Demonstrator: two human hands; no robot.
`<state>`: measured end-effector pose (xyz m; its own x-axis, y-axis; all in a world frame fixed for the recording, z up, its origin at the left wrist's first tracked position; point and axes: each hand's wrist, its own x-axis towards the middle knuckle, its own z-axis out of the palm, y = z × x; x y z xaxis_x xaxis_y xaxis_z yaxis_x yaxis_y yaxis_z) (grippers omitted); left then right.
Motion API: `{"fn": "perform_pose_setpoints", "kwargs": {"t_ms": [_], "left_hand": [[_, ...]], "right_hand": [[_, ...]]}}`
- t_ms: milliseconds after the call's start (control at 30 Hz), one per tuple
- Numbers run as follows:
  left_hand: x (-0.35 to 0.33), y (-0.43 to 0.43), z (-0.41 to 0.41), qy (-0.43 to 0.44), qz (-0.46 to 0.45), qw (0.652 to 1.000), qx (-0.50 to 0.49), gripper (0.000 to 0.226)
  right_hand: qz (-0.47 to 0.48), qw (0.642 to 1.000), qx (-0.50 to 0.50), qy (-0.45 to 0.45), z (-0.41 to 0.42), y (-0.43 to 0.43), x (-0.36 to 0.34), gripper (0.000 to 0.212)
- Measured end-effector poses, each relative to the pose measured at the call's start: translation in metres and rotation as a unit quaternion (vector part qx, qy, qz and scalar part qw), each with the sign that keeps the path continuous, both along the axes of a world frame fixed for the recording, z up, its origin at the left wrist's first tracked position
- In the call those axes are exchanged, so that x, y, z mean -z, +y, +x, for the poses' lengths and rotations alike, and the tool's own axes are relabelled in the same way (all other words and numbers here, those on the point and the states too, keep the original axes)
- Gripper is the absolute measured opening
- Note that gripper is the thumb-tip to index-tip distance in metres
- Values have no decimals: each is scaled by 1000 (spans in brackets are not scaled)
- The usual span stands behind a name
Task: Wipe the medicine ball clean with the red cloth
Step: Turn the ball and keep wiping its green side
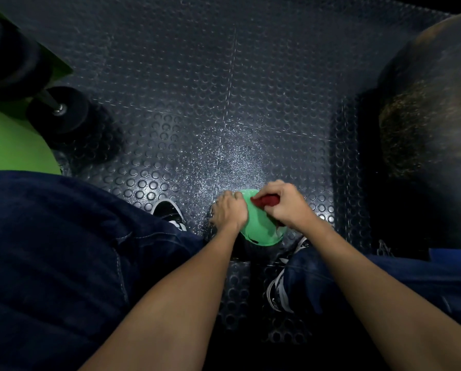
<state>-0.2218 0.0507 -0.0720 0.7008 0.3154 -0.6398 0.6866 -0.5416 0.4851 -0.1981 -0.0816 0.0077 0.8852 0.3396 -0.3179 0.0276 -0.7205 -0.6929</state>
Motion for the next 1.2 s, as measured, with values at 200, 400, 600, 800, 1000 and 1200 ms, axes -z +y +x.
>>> {"fn": "perform_pose_setpoints", "kwargs": {"t_ms": [200, 400, 600, 800, 1000, 1200], "left_hand": [[1, 2, 2, 4, -4, 1000, -2, 46], [7, 6, 4, -9, -18, 1000, 2, 42], [8, 3, 6, -3, -7, 1000, 0, 46], [7, -6, 6, -1, 16, 1000, -11, 65], [2, -1, 8, 0, 1, 1000, 6, 59], [-2, 14, 29, 16, -37, 994, 106, 59]], "right_hand": [[-24, 999, 7, -38, -2, 12, 5, 35], [-2, 998, -59, 31, 15, 5, -7, 36], [-3, 996, -55, -65, -10, 8, 2, 31], [-6, 999, -23, -48, 3, -7, 6, 37], [10, 997, -47, -64, -7, 1, 8, 35], [69, 997, 32, 28, 10, -9, 0, 41]]}}
